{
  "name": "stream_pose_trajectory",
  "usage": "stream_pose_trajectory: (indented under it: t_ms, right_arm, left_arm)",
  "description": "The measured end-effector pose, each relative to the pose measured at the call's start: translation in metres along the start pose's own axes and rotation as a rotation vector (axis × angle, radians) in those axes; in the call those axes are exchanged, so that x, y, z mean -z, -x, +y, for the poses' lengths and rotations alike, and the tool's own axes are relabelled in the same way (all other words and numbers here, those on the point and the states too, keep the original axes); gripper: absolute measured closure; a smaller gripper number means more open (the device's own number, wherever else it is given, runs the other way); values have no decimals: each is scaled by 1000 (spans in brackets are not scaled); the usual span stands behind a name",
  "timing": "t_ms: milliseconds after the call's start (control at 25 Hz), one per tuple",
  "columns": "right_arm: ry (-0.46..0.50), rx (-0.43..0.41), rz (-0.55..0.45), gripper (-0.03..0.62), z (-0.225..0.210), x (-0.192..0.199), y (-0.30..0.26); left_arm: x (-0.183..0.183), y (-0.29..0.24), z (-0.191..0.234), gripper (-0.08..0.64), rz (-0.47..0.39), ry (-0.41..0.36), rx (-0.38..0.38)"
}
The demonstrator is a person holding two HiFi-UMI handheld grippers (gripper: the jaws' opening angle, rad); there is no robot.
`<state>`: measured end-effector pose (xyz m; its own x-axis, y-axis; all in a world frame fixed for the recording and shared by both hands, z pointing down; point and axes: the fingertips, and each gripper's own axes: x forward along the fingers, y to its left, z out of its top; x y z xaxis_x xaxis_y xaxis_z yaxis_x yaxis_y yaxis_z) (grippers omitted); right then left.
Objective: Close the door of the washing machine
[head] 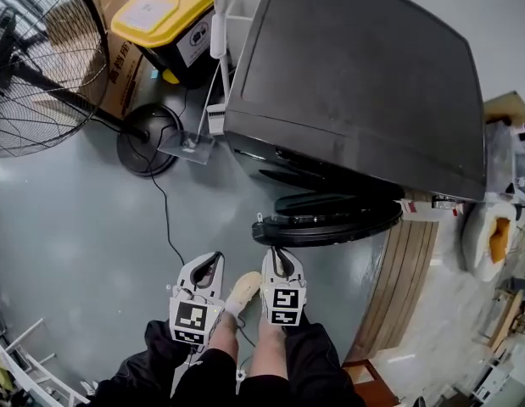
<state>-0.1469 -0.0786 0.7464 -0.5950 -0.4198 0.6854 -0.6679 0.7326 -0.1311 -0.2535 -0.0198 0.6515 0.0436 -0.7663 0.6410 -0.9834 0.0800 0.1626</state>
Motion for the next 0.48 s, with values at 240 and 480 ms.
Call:
stream_pose_trajectory:
  t_ms: [240,480]
  right_arm:
    - [19,-8,-27,574,-8,-26,-18]
    - [34,-35,-19,574,-9,-37,-35]
  left_arm:
    - [-12,-13,9,535,-15,28,-30]
    - [-26,-23,14,537,-40,47,-52]
